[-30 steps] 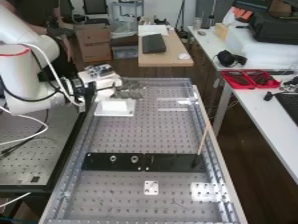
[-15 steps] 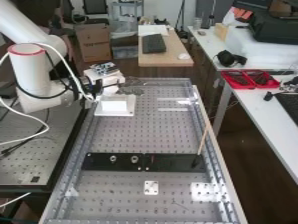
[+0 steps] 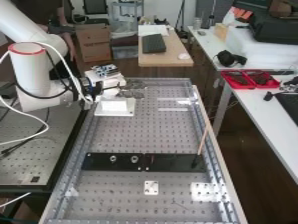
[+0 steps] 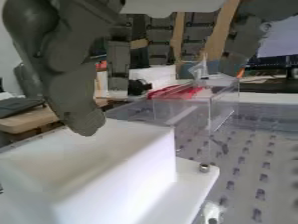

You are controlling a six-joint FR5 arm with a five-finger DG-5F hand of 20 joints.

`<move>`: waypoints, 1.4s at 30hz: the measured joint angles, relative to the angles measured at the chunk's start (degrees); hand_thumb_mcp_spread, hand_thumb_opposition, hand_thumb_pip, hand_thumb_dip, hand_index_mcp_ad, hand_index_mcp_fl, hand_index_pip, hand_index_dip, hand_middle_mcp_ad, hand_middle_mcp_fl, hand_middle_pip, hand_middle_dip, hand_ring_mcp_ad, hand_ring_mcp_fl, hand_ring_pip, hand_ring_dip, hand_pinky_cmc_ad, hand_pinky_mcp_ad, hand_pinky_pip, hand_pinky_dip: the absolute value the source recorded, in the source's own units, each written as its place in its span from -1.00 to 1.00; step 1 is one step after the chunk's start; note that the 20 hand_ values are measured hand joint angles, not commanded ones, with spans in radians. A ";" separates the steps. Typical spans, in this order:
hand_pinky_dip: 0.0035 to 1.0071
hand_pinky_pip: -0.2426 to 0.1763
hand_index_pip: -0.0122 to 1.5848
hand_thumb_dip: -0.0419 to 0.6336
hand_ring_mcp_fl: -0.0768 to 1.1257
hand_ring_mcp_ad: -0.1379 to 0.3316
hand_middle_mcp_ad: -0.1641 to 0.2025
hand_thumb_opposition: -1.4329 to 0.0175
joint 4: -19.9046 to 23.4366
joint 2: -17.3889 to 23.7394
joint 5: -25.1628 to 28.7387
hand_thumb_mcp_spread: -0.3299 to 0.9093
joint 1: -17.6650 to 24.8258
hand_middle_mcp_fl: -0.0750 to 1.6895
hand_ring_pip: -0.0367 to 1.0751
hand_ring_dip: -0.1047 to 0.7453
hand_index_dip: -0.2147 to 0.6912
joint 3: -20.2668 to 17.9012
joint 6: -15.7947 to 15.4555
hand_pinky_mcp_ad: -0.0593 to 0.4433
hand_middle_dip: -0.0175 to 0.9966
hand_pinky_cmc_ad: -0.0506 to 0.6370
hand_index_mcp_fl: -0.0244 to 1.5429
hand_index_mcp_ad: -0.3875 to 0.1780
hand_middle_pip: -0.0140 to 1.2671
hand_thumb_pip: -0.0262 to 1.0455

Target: Grab the smaller nut and place it in the white container

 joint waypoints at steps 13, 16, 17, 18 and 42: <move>-0.46 -0.13 -0.06 -0.27 -0.88 0.14 0.24 -0.07 -2.83 8.68 14.57 0.02 -5.23 -0.93 -0.80 -0.55 -0.37 7.23 9.80 0.41 -0.53 0.16 -0.96 -0.17 -0.77 0.39; -0.42 -0.12 -0.18 -0.27 -0.88 0.14 0.24 -0.07 -6.28 9.16 17.90 -0.02 -6.21 -0.93 -0.80 -0.55 -0.37 11.03 10.31 0.41 -0.53 0.16 -0.96 -0.17 -0.77 0.39; -0.43 -0.15 -0.21 -0.30 -0.88 0.14 0.24 -0.07 -6.96 9.15 18.47 -0.04 -6.36 -0.93 -0.80 -0.55 -0.37 11.74 10.46 0.41 -0.53 0.16 -0.96 -0.17 -0.77 0.39; -0.42 -0.19 -0.24 -0.31 -0.88 0.14 0.24 -0.07 -8.56 9.10 19.79 -0.04 -6.68 -0.93 -0.80 -0.55 -0.37 13.42 10.88 0.41 -0.53 0.16 -0.96 -0.17 -0.77 0.39; -0.39 -0.29 -0.84 -0.43 -0.88 0.20 0.21 -0.03 -24.15 5.49 30.52 -0.12 -8.04 -0.92 -0.80 -0.55 -0.08 28.73 10.80 0.42 -0.53 0.29 -0.82 -0.07 -0.78 0.31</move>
